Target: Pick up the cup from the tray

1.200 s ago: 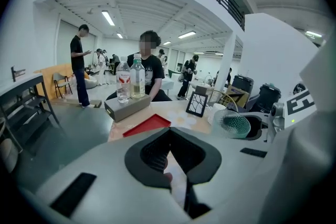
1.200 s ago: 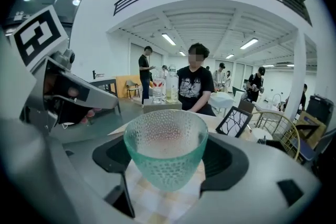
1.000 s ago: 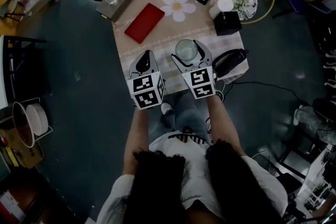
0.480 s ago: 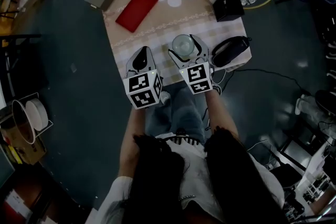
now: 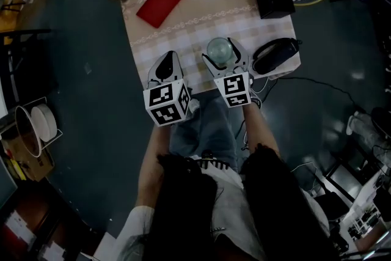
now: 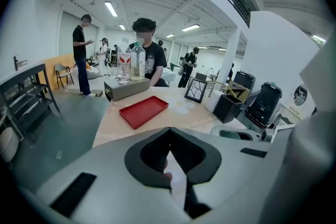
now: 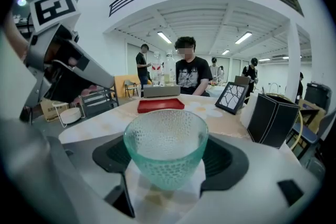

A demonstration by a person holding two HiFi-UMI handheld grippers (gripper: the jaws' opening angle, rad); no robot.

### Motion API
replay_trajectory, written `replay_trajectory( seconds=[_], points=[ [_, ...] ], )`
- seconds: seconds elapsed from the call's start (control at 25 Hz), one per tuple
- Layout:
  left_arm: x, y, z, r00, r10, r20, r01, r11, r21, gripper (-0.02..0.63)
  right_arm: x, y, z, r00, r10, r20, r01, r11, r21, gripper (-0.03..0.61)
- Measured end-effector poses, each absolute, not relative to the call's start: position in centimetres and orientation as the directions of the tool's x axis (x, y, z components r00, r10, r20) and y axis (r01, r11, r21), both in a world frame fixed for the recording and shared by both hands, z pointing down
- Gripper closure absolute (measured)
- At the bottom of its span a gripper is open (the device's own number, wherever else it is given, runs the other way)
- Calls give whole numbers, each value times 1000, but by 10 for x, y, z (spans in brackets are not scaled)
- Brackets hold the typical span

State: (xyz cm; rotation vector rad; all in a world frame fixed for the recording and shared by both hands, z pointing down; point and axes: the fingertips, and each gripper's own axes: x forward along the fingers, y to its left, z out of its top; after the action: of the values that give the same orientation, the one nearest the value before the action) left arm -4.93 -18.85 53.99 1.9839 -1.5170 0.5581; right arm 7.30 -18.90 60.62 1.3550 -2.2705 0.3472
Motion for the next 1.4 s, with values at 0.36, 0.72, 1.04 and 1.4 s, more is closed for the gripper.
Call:
replay_trajectory(
  seconds=[0.36, 0.72, 1.04, 1.4],
  points=[
    [-47, -175, 545, 294, -708, 642, -956, -205, 212, 607, 73, -187, 609, -389, -785, 482, -892, 452, 15, 181],
    [-61, -172, 536, 275, -721, 637, -962, -210, 176, 607, 79, -189, 548, -360, -862, 356, -924, 382, -10, 160],
    [-67, -168, 505, 284, -760, 585, -959, -219, 181, 607, 78, -173, 493, -362, -866, 345, -925, 379, -20, 164],
    [-70, -155, 464, 300, -802, 517, -954, -243, 177, 607, 61, -151, 453, -320, -881, 348, -941, 338, -10, 391]
  ],
)
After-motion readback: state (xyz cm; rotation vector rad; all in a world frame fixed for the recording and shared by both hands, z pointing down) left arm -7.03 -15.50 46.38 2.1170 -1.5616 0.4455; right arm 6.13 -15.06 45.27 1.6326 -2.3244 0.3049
